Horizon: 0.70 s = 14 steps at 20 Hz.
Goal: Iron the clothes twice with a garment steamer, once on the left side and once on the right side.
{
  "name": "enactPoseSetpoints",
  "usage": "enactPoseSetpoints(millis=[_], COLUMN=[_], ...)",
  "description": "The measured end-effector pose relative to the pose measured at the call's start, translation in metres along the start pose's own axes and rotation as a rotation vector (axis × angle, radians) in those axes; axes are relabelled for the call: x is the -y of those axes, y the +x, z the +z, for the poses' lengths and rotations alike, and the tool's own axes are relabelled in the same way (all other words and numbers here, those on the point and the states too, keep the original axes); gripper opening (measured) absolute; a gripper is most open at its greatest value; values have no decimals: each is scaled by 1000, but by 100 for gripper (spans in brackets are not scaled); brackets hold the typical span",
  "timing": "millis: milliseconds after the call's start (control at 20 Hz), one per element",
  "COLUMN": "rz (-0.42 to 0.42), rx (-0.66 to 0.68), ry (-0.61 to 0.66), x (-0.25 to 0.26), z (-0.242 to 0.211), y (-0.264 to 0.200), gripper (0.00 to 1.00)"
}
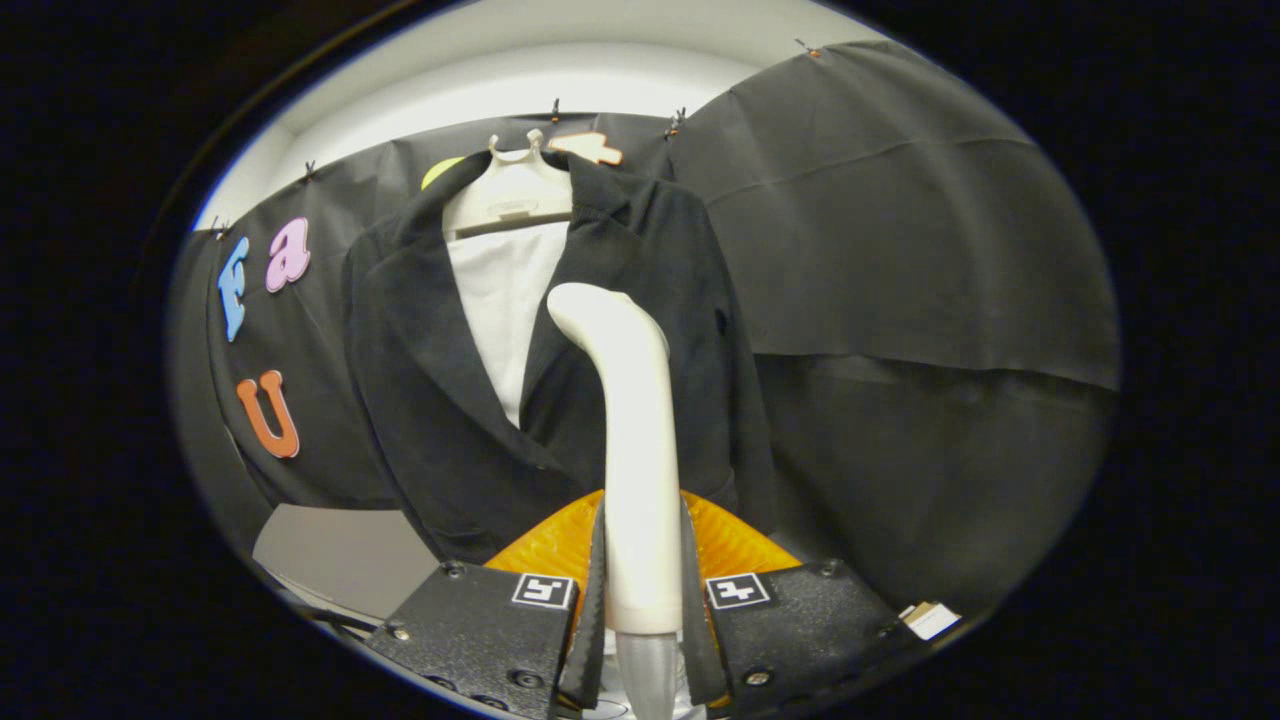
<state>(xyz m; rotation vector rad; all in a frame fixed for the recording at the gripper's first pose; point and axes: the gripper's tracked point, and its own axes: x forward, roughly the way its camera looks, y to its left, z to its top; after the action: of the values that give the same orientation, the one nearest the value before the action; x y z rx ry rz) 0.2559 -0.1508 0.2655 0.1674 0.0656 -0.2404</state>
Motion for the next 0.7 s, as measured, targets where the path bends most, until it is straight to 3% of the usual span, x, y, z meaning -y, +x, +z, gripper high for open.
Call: enactPoseSetpoints(millis=[700], rz=[-22], rx=[-94], ry=[-92], x=[-1], z=[-79], y=[1], gripper=[35])
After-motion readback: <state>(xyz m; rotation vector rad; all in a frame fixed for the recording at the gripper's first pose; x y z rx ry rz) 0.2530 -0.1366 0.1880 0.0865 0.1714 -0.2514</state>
